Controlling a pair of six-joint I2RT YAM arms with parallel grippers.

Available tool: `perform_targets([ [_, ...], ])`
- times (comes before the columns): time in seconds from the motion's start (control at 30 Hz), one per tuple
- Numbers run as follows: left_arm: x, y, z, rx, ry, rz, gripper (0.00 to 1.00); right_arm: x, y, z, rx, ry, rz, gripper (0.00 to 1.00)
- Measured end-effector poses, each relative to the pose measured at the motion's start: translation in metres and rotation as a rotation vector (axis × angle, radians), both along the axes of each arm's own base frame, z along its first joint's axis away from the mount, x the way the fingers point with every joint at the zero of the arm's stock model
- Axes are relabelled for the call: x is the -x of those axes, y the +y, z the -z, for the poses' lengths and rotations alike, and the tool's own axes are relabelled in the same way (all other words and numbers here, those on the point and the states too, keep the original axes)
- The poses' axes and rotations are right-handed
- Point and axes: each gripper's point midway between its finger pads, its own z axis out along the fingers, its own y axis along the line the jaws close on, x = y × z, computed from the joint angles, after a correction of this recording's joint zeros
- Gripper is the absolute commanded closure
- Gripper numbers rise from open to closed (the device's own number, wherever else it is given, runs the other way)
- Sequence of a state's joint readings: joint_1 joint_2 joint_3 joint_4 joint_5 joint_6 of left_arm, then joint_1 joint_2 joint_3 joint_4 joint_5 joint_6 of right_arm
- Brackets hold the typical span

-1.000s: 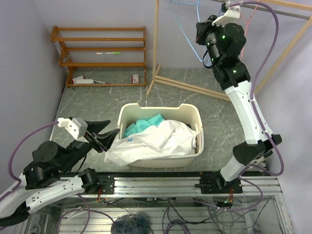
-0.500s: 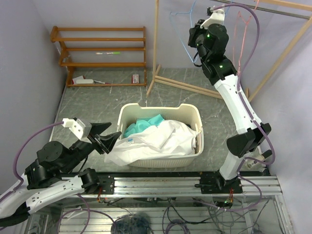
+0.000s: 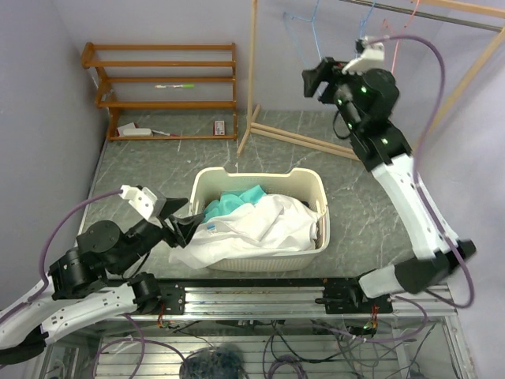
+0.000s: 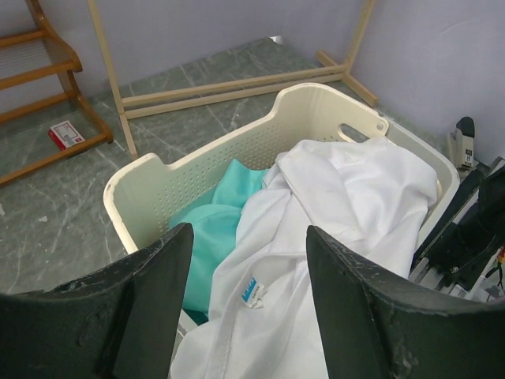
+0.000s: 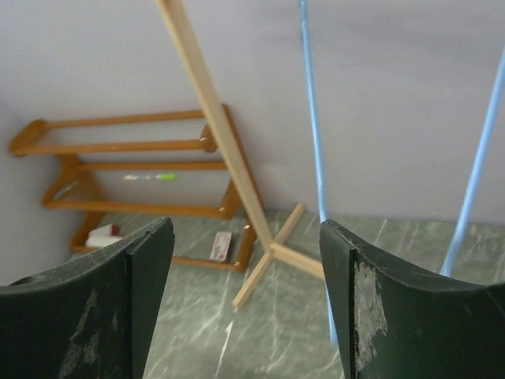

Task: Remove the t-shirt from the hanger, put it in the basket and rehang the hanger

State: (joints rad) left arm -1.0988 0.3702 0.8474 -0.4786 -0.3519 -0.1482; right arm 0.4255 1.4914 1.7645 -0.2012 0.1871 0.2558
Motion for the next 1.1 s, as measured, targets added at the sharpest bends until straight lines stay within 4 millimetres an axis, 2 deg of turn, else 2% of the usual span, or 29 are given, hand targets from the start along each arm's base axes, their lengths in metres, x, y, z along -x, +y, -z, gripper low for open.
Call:
perform_targets([
  [0.07, -0.001, -0.004, 0.001, -0.018, 0.009, 0.005, 0.29, 0.029, -0.005, -0.004, -0.021, -0.010, -0.040, 0.25],
  [0.27, 0.000, -0.023, -0.002, -0.083, 0.044, 0.063, 0.29, 0.137, -0.011, -0.019, -0.084, -0.076, -0.254, 0.25],
  [0.37, 0.004, -0.042, 0.000, -0.133, 0.075, 0.135, 0.29, 0.188, -0.008, -0.013, -0.081, -0.081, -0.389, 0.25],
  [0.5, 0.014, -0.072, 0.012, -0.226, 0.145, 0.265, 0.27, 0.236, -0.007, 0.004, -0.062, -0.056, -0.517, 0.25],
  [0.63, 0.021, -0.094, 0.043, -0.337, 0.248, 0.357, 0.29, 0.258, -0.010, 0.033, -0.037, 0.021, -0.550, 0.24],
  [0.77, 0.025, -0.102, 0.074, -0.429, 0.343, 0.387, 0.29, 0.269, -0.016, 0.056, -0.011, 0.082, -0.548, 0.24],
  [0.93, 0.033, -0.104, 0.083, -0.450, 0.389, 0.421, 0.25, 0.274, -0.023, 0.071, 0.021, 0.107, -0.528, 0.23],
  [1.1, 0.043, -0.102, 0.088, -0.457, 0.430, 0.458, 0.23, 0.270, -0.025, 0.091, 0.053, 0.150, -0.509, 0.23],
])
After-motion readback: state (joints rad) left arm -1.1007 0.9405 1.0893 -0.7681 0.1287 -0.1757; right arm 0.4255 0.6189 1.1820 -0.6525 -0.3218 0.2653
